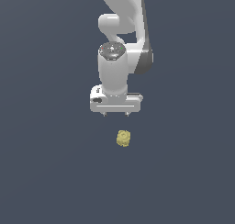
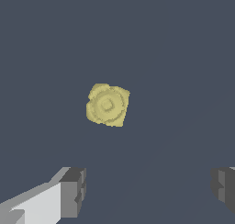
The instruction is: Pick up the object and move it to a goal position.
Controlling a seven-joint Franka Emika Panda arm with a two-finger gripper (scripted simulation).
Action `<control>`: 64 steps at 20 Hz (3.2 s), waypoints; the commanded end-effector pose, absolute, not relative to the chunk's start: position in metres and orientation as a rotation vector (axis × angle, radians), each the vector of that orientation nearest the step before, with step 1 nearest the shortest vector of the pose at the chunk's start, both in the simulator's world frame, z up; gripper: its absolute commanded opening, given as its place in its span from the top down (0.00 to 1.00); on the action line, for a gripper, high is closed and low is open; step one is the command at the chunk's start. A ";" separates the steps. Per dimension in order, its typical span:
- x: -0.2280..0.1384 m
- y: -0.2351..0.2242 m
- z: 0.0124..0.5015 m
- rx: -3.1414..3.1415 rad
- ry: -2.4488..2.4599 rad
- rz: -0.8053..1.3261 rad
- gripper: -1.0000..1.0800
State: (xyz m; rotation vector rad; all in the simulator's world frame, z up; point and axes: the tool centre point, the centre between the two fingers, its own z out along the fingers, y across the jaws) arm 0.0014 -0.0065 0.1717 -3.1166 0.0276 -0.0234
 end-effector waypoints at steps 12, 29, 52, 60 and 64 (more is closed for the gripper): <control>-0.001 0.031 0.168 -3.108 -0.097 -0.006 0.04; 0.029 0.030 0.130 -3.117 0.149 0.000 0.04; 0.052 0.032 0.072 -3.119 0.373 0.001 0.04; 0.052 0.031 0.040 -3.119 0.377 0.000 0.04; 0.053 0.031 0.040 -3.119 0.377 0.000 1.00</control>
